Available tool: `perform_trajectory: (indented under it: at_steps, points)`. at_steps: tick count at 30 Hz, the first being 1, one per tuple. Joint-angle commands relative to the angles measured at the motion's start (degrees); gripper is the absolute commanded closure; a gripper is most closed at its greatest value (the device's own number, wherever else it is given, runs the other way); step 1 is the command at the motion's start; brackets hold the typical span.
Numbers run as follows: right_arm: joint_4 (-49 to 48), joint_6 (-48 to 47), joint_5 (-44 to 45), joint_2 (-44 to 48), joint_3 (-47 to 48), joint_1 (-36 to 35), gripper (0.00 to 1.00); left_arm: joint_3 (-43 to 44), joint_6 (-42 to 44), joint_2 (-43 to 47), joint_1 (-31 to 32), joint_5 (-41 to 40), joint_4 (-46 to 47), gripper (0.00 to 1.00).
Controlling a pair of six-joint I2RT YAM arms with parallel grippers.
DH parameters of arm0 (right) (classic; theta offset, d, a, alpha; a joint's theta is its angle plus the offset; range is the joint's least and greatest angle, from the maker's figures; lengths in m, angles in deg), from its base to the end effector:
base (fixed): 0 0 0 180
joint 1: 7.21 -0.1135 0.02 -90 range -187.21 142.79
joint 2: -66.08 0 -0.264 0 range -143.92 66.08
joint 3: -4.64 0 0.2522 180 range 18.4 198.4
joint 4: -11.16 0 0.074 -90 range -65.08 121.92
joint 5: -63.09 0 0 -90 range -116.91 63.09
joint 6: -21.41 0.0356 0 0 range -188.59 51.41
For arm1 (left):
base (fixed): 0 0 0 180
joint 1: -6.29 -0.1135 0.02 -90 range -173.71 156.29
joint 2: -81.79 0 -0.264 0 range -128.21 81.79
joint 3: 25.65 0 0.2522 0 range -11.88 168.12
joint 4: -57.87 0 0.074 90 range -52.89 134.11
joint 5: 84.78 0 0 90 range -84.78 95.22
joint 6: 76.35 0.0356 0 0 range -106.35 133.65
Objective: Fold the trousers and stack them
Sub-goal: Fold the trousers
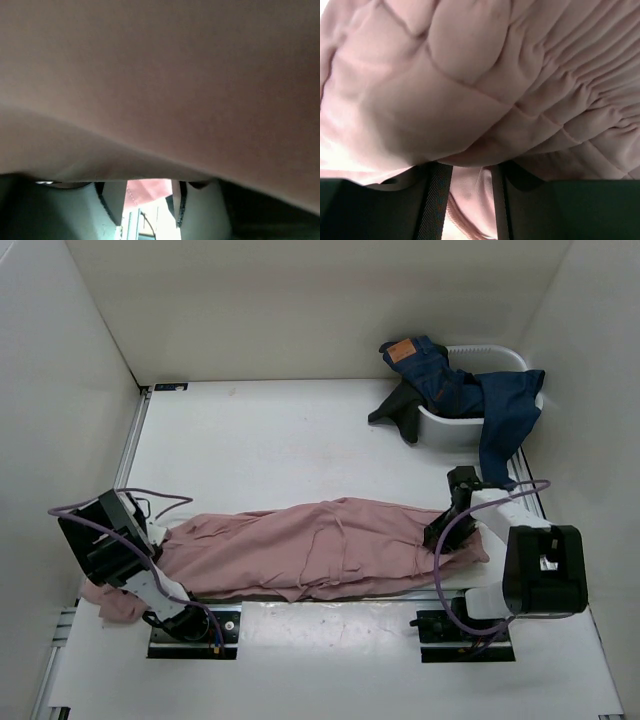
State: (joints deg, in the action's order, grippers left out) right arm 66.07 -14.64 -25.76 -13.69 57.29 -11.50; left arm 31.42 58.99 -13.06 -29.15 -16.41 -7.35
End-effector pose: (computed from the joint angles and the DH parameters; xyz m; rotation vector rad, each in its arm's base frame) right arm 0.2122 0.0152 0.1498 1.2656 2.7303 0.0756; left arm 0.1696 0.1368 0.1177 -0.2937 -2.7048 -0.1949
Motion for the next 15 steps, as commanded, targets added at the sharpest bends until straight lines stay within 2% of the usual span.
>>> perform_trajectory:
  at_steps: [1, 3, 6, 7, 11, 14, 15]
  points:
    - [-5.10, 1.24, 4.89, -7.05, 0.03, 0.95, 0.60, 5.35, -4.90, -5.06, 1.16, 5.01, 10.07, 0.54]
    - [-5.11, 0.11, 11.47, -9.60, 3.97, 1.48, 0.60, 8.53, -6.57, -6.75, 2.39, 6.50, 10.07, 0.54]
    - [-4.33, -3.23, 16.24, -14.79, 15.48, 2.71, 0.60, 14.77, -9.13, -9.47, 5.72, 8.88, 9.28, 0.54]
    - [-4.32, -5.24, 17.21, -17.33, 21.86, 3.50, 0.60, 16.61, -10.44, -10.17, 7.65, 9.75, 9.27, 0.54]
    - [-1.78, -8.86, 18.45, -21.65, 34.02, 5.87, 0.60, 27.58, -13.17, -14.82, 11.26, 10.99, 6.03, 0.53]
    - [-1.24, -10.88, 15.04, -22.27, 36.77, 6.49, 0.60, 30.69, -14.49, -17.12, 12.06, 12.31, 3.56, 0.53]
    - [-0.46, -11.41, 13.63, -22.27, 37.39, 6.49, 0.57, 30.69, -14.49, -17.12, 12.06, 12.31, 3.56, 0.53]
